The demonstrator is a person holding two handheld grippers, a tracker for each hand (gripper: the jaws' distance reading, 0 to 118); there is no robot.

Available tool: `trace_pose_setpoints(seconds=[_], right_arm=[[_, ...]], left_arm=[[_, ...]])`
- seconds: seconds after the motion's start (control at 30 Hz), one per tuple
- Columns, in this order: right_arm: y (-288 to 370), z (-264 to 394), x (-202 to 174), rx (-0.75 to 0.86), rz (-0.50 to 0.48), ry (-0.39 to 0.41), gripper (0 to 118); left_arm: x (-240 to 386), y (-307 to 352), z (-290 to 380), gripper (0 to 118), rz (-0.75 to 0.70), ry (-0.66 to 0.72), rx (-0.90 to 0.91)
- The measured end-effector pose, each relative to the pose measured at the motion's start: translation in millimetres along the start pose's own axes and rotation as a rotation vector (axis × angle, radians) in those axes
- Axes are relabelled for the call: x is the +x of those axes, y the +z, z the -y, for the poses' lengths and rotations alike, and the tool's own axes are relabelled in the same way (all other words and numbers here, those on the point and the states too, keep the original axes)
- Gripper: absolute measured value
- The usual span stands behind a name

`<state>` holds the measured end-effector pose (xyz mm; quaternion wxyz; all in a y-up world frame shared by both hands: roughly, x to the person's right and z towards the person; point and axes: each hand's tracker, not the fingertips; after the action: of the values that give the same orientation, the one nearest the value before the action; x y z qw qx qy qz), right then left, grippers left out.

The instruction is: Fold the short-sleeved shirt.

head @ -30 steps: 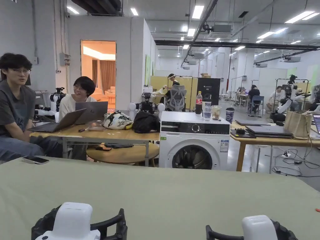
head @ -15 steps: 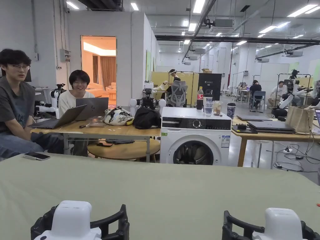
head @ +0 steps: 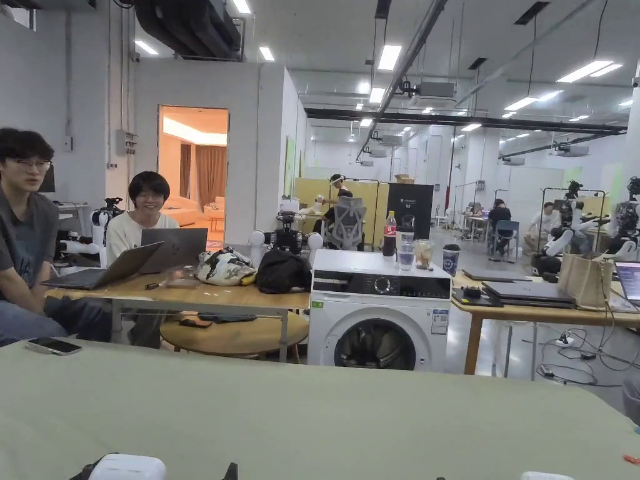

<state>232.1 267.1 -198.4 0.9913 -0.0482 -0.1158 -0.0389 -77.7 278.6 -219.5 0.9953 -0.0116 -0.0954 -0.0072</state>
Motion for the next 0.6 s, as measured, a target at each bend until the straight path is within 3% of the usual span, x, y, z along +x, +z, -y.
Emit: trace_pose_setpoints(seconds=[0.1, 0.27, 0.47, 0.6], right_arm=[[-1.1, -0.4, 4.7, 0.0, -0.002, -0.089, 118], [-6.1, -4.9, 4.7, -0.057, 0.141, -0.112, 118], [-5.2, -11.3, 8.9, -0.095, 0.1, -0.225, 118], [-4.3, -18.8, 4.7, -0.133, 0.101, -0.249, 118]], left_arm=[[0.3, 1.7, -0.2, 109, 0.026, 0.005, 0.004], [0.6, 1.4, -1.1, 109, 0.032, 0.01, 0.001], [3.4, 0.7, -0.5, 109, 0.039, 0.009, -0.012], [3.4, -3.8, -0.2, 109, 0.049, 0.036, -0.049]])
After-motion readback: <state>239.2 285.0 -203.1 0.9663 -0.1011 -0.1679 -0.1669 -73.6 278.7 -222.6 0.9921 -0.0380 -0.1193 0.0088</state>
